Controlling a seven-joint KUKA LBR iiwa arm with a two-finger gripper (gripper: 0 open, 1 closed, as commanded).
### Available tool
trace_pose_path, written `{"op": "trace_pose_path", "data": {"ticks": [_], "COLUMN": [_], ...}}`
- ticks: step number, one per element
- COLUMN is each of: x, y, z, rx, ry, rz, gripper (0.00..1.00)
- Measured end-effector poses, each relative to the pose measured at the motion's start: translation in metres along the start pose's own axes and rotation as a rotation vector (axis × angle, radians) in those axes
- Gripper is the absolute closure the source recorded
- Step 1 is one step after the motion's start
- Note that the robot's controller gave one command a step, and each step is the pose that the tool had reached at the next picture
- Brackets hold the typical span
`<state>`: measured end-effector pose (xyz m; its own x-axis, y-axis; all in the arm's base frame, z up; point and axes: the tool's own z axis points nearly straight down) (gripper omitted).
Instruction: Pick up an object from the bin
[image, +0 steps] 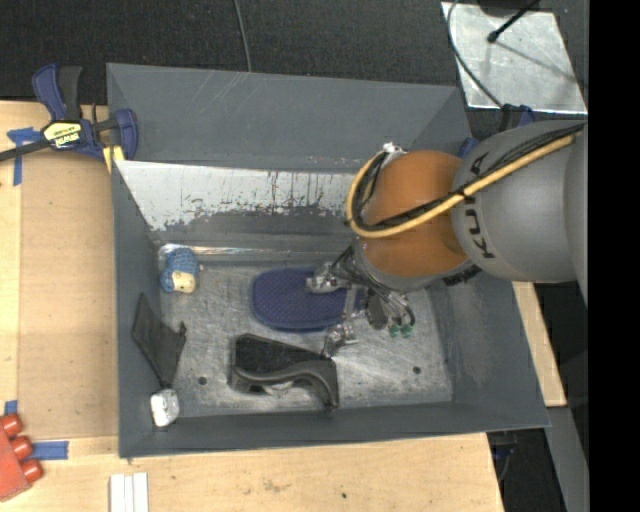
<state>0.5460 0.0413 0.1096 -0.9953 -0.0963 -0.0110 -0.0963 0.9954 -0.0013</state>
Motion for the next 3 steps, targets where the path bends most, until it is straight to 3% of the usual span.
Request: {"op": "trace_pose_path", "data": {"ticks": [1, 2, 3], "x": [0.0008, 0.0001, 0.0008], "y": [0.0006, 0.0000, 0.0005], "z": [0.0003, 0.0000, 0.0003], "rx": [-0.001, 0.000, -0.001], "ry": [0.002, 0.000, 0.002], "rz": [0.000, 0.000, 0.000], "gripper": [1.00, 0.00, 1.00]}}
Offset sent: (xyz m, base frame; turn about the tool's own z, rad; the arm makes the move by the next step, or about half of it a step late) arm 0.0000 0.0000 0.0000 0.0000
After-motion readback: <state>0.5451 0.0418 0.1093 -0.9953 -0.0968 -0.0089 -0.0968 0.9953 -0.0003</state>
